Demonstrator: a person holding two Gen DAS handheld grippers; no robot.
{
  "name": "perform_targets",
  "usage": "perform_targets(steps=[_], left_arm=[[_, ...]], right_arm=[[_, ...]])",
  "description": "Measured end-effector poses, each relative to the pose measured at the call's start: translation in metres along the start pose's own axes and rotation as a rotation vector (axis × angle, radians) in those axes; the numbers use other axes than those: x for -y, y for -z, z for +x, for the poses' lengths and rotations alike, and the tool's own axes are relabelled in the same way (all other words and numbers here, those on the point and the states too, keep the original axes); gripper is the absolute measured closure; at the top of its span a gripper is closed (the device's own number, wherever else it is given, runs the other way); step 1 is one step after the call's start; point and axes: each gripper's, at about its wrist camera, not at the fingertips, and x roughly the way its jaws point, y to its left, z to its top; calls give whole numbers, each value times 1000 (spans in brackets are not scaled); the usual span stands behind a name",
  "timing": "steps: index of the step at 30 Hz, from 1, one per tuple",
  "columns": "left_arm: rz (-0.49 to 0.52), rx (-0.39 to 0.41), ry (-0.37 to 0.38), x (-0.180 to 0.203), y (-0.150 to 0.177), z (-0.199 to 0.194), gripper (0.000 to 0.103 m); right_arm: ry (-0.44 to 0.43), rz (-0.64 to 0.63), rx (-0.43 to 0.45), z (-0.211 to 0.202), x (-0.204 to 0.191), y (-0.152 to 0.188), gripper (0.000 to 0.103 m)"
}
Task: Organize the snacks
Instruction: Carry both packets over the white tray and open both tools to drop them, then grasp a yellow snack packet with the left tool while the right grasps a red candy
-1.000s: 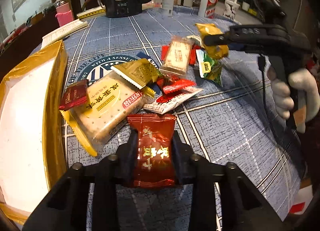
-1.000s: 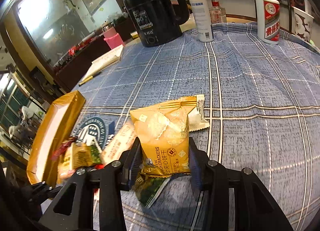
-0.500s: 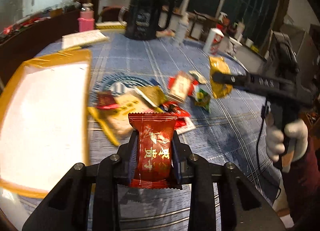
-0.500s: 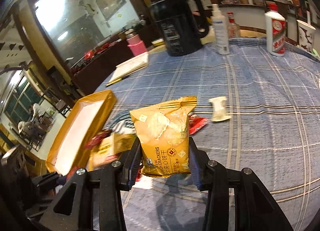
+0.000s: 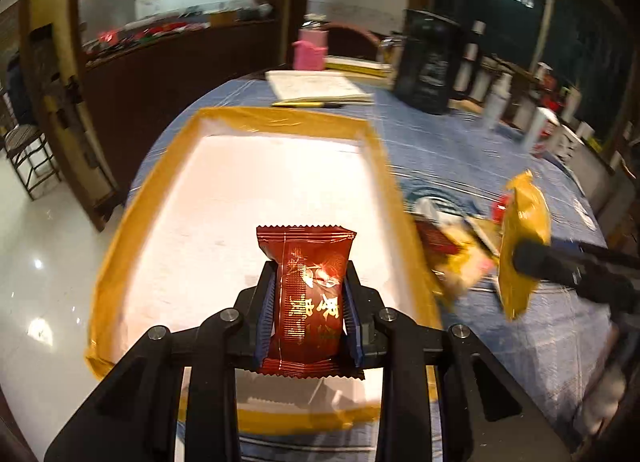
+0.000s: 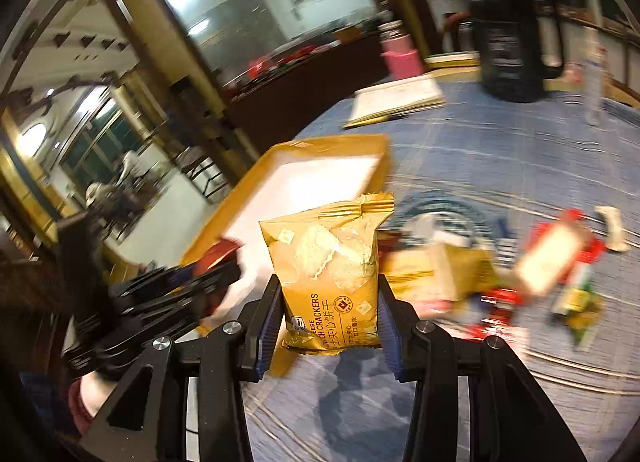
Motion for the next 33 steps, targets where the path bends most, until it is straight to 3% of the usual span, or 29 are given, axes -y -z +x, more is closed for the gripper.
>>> perform_targets(steps=[8, 16, 22, 24, 26, 33], left_arm=[[-97, -45, -1, -40, -4, 23, 75], [-157, -35, 71, -47, 2, 13, 59], [-172, 10, 119, -36, 2, -8, 56], [-155, 29, 133, -28, 3, -17, 49], [-136, 45, 148, -17, 5, -25, 43], [-45, 30, 223, 38, 10, -31, 43]], right_arm=[[-15, -56, -68, 61, -49, -9, 59], [3, -35, -80, 81, -50, -8, 51], [-3, 14, -16, 41, -28, -11, 47], [15, 29, 10, 21, -16, -8, 45], [53, 54, 38, -2, 7, -4, 44], [213, 185, 62, -57, 96, 32, 38]])
